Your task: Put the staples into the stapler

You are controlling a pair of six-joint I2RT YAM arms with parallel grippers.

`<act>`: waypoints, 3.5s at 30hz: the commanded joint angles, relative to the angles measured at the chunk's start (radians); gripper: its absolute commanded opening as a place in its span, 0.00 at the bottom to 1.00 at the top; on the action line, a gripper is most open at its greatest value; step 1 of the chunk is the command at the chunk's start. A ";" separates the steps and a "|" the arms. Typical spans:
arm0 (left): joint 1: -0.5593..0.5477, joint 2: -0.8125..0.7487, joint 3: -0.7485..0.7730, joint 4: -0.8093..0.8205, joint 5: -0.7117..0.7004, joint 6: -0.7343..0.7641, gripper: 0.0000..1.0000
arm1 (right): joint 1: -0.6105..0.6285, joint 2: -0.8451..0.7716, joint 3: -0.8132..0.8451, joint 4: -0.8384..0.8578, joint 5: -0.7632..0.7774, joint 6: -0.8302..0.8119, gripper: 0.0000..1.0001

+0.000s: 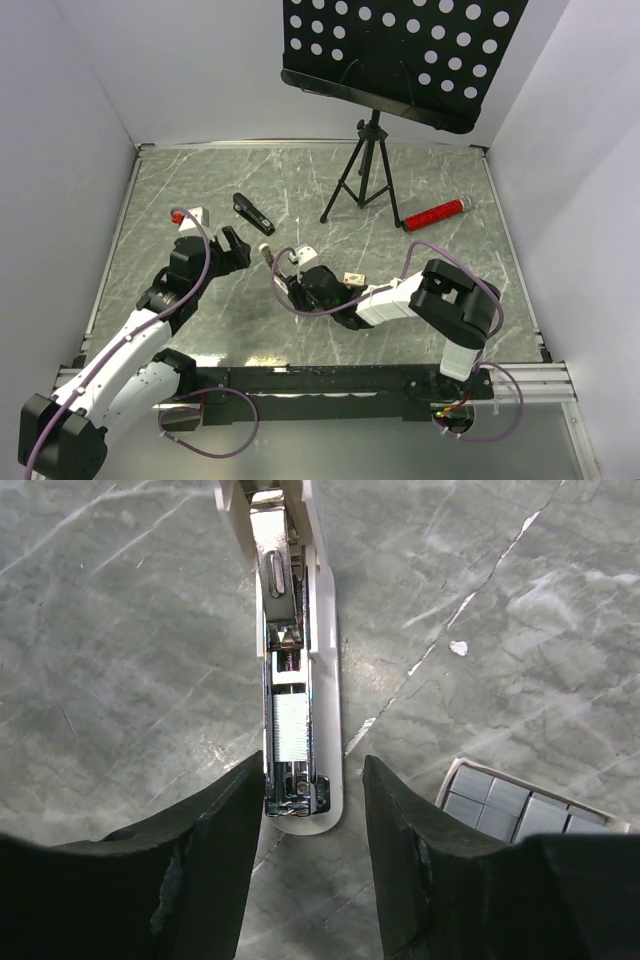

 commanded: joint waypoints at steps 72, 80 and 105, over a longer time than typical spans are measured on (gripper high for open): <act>-0.248 0.260 0.005 0.168 0.177 -0.061 0.25 | 0.003 0.038 -0.057 0.064 -0.161 -0.124 0.14; -0.278 0.236 -0.007 0.159 0.086 -0.148 0.27 | 0.003 0.039 -0.055 0.062 -0.167 -0.125 0.15; -0.171 -0.319 0.071 -0.111 -0.459 0.065 1.00 | -0.016 -0.193 0.294 -0.790 -0.115 -0.115 0.64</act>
